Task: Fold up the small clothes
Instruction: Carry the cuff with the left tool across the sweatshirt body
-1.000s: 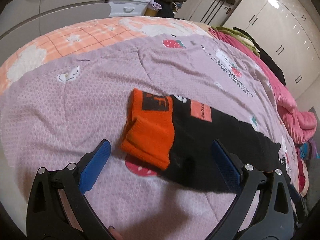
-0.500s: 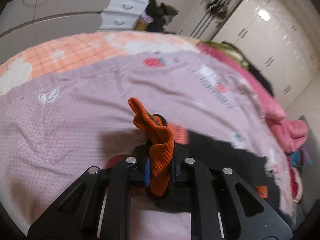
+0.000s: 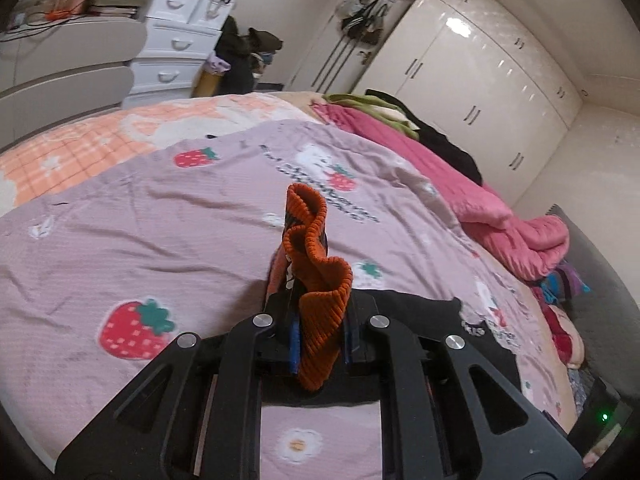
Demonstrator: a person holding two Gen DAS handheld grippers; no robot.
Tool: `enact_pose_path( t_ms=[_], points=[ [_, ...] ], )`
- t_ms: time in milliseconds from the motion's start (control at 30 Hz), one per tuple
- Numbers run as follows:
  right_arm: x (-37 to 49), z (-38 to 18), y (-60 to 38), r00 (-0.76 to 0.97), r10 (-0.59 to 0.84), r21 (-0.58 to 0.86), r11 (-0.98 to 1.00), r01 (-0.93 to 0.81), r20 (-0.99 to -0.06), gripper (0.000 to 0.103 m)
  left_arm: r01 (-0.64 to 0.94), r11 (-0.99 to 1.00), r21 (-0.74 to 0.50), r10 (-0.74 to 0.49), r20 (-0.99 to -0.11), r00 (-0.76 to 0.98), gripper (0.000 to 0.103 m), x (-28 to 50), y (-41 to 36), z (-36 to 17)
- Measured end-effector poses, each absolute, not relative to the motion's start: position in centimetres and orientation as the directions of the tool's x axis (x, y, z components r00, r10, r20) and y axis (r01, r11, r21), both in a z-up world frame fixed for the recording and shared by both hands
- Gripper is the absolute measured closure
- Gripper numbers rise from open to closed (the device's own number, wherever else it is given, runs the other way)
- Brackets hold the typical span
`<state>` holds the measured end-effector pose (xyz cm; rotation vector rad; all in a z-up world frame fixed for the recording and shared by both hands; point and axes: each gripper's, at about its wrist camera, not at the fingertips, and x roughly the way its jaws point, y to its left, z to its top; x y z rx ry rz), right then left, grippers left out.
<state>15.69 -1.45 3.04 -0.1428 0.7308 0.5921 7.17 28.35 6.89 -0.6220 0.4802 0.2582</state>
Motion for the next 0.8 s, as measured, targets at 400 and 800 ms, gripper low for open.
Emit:
enact_pose_path(
  t_ms=[400, 800],
  points=[
    [17.0, 4.3, -7.2, 0.659, 0.378, 0.054, 0.888, -0.457, -0.650, 0.005, -0.270, 0.804, -0.530, -0.003, -0.458, 0.889, 0.096, 9.8, 23.9, 8.2],
    [18.4, 4.9, -11.0, 0.701, 0.335, 0.065, 0.922, -0.382, -0.630, 0.004, -0.150, 0.834, -0.531, -0.117, -0.435, 0.893, 0.096, 12.1, 18.7, 8.7]
  ],
)
